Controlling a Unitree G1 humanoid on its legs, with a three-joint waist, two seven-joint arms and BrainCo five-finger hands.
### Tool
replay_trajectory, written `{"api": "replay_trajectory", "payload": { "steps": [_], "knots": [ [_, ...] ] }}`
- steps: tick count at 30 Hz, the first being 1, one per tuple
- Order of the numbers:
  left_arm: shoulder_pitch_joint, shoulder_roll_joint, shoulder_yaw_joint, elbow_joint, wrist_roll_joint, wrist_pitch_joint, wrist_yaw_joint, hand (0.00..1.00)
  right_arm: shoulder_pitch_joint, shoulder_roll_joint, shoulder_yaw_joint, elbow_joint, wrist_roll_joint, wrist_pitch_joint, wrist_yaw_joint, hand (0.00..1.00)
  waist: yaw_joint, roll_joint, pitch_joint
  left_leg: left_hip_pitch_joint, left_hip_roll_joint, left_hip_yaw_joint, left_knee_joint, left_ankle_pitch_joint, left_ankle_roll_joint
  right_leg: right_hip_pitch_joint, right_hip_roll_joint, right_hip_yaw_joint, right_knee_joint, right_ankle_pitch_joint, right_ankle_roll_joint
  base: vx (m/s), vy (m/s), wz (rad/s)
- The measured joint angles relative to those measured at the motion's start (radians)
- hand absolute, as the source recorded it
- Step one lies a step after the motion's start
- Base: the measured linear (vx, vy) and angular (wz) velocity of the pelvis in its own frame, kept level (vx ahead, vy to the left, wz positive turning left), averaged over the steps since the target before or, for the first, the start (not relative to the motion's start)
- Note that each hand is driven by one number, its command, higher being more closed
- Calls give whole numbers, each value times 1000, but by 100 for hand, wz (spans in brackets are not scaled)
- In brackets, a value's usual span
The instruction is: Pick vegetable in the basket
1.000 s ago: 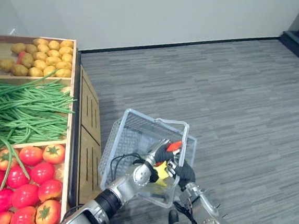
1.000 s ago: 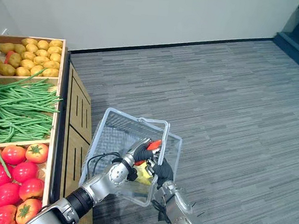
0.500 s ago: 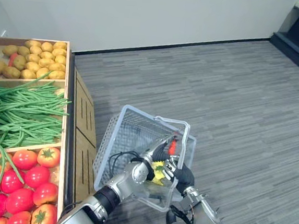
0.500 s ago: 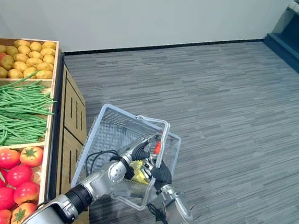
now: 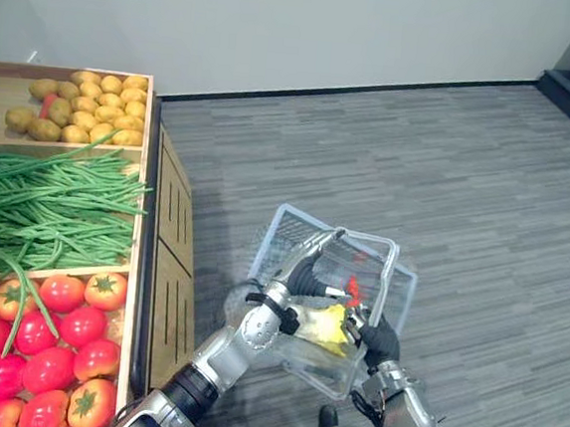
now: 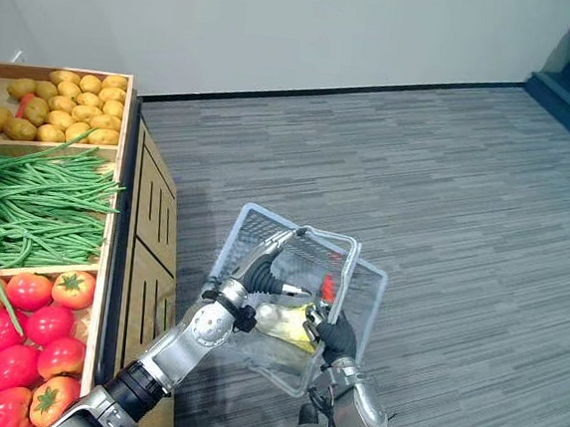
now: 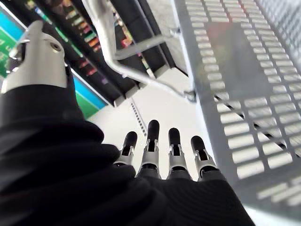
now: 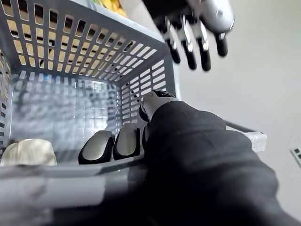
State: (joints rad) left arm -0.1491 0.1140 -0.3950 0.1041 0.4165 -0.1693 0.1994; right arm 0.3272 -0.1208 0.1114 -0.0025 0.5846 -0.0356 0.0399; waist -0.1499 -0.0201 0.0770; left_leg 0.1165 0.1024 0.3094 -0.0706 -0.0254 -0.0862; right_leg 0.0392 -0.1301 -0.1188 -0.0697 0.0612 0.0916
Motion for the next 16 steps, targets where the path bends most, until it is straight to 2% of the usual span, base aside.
{"api": "replay_trajectory", "payload": {
  "steps": [3,7,11,16],
  "knots": [
    [56,-8,66,-28,-71,-5,9,0,0,9,-61,53,-45,-5,-17,100,2,6,0,-1,1,-5,1,0,0,2,-1,-5,0,-3,4,-12,-22,6],
    [204,-10,183,-34,-221,-11,13,0,-12,18,-146,180,-132,-5,-38,100,6,15,-2,-6,1,-7,4,0,0,2,-1,-13,0,-3,4,-10,-12,2],
    [292,-7,262,-15,-339,-11,-5,0,-18,16,-205,310,-227,-5,-59,100,33,23,-7,-15,1,-14,14,0,0,0,-4,-19,2,-3,4,-45,-22,4],
    [354,-5,340,86,-369,-10,-32,0,-37,15,-262,420,-254,-5,-64,100,54,32,-10,-23,0,-26,15,6,0,-6,-6,-29,8,-4,4,-48,-19,4]
  ]
}}
